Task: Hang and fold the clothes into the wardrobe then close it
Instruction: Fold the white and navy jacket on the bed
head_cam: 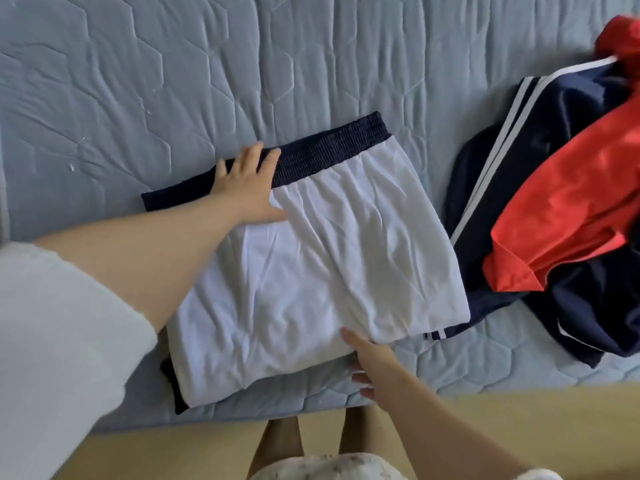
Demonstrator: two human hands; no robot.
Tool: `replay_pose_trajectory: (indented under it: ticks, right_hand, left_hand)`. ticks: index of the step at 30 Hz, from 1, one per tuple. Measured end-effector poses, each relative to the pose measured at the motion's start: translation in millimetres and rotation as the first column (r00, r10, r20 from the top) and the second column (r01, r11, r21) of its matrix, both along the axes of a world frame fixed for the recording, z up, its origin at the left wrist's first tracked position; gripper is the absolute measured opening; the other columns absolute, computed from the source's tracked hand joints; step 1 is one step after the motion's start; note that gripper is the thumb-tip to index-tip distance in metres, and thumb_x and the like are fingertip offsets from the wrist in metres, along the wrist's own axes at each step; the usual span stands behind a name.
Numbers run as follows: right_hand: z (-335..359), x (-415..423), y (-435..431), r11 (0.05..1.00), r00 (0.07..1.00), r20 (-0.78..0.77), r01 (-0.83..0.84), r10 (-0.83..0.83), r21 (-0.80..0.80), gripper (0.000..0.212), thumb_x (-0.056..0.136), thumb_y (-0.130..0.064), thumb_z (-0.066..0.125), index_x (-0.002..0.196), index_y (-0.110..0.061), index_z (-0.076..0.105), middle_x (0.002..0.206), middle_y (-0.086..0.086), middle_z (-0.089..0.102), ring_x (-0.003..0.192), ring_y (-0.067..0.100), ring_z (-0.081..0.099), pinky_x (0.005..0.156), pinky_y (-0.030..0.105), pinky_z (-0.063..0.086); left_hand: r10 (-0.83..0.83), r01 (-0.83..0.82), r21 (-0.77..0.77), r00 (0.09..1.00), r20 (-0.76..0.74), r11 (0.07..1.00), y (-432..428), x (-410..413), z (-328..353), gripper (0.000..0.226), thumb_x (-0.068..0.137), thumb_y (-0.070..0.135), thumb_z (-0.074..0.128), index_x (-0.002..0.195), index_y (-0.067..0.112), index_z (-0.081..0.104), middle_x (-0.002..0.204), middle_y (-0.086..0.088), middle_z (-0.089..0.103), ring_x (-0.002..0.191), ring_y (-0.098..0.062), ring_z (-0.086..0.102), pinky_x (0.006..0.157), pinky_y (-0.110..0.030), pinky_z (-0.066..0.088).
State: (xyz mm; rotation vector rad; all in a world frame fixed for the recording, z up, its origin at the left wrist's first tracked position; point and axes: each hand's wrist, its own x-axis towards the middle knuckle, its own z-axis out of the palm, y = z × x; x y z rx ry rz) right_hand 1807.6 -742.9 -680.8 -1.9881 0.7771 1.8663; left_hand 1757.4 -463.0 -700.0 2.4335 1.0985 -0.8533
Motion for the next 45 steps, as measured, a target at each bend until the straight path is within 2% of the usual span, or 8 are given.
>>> replay_pose_trajectory:
  ticks: [5,12,20,27,32,39,43,45]
  right_hand:
    - [-14.6,-5.3,-1.6,0.975,0.977,-0.033,0.212,-0.21,0.072,0.04,0.073,-0.03,0.078,0.097,-0.018,0.048,0.101,0.005,0.057,0.089,0.021,0.056,0.084,0.036,0.049]
    - [-12.6,-20.2,-7.5,0.811,0.81,-0.063,0.584,-0.583,0.01,0.036,0.073,-0.015,0.077,0.098,-0.02,0.052,0.1,0.007,0.061,0.086,0.024,0.06,0.064,0.031,0.05]
    - [-7.5,-24.4,-7.3,0.752,0.758,-0.036,0.651,-0.651,0.099,0.024,0.08,-0.004,0.064,0.094,-0.02,0.054,0.098,0.009,0.063,0.088,0.029,0.06,0.068,0.038,0.051]
    - [17.7,2.9,1.8,0.75,0.76,0.055,0.623,-0.648,0.221,0.019,0.079,0.001,0.047,0.089,-0.012,0.057,0.088,0.011,0.062,0.08,0.032,0.057,0.068,0.041,0.05]
    - [60.1,55.4,40.1,0.813,0.839,0.127,0.46,-0.53,0.356,0.015,0.08,-0.009,0.049,0.088,-0.015,0.06,0.073,0.008,0.064,0.07,0.028,0.057,0.063,0.036,0.048]
    - [133.1,115.2,140.4,0.77,0.897,0.218,0.182,-0.385,0.611,0.018,0.08,-0.019,0.055,0.095,-0.014,0.062,0.092,0.008,0.065,0.082,0.028,0.059,0.071,0.035,0.049]
    - [158.3,121.4,175.3,0.708,0.885,0.283,0.071,-0.37,0.702,0.014,0.078,-0.018,0.057,0.091,-0.017,0.061,0.096,0.006,0.064,0.085,0.026,0.058,0.081,0.037,0.047]
    - [158.9,117.3,176.2,0.693,0.88,0.312,0.027,-0.359,0.72,0.01,0.079,-0.017,0.059,0.088,-0.017,0.063,0.096,0.006,0.065,0.084,0.024,0.059,0.082,0.036,0.045]
  left_hand:
    - [0.11,-0.115,-0.113,0.993,-0.046,0.987,13.8,6.4,-17.4,0.118,0.058,0.058,0.077,0.145,0.032,0.001,0.153,-0.003,0.017,0.136,-0.03,0.027,0.107,-0.048,0.025]
    - [0.33,-0.321,-0.478,0.942,-0.068,0.818,6.4,-7.2,-19.7,0.043,0.067,0.028,0.081,0.102,0.02,0.058,0.102,0.001,0.063,0.086,-0.015,0.059,0.068,-0.026,0.044]
    - [0.33,-0.297,-0.546,0.943,-0.04,0.783,-21.5,-27.1,-13.7,0.013,0.077,0.021,0.072,0.083,0.018,0.06,0.084,0.003,0.061,0.083,-0.016,0.058,0.066,-0.023,0.042]
    - [0.69,-0.556,-0.705,0.712,-0.131,0.44,-17.9,-57.9,26.2,0.021,0.078,0.011,0.074,0.097,0.017,0.065,0.094,0.001,0.068,0.082,-0.013,0.065,0.067,-0.023,0.05]
    - [0.833,-0.574,-0.743,0.551,-0.04,0.344,1.9,-74.4,74.2,0.032,0.075,0.015,0.077,0.105,0.016,0.065,0.097,0.0,0.069,0.089,-0.016,0.065,0.075,-0.028,0.052]
    - [0.96,-0.568,-0.777,0.106,0.26,0.273,30.2,-75.3,151.6,0.035,0.072,0.014,0.077,0.102,0.021,0.06,0.091,0.005,0.068,0.081,-0.011,0.065,0.064,-0.025,0.051]
    - [0.911,-0.618,-0.733,-0.067,0.408,0.283,32.8,-90.3,180.6,0.021,0.082,0.033,0.067,0.1,0.024,0.06,0.101,0.002,0.065,0.099,-0.021,0.061,0.087,-0.035,0.049]
    - [0.94,-0.638,-0.729,-0.026,0.341,0.247,25.2,-107.1,185.0,0.063,0.078,0.063,0.05,0.123,0.019,0.054,0.125,-0.001,0.058,0.117,-0.022,0.052,0.102,-0.036,0.039]
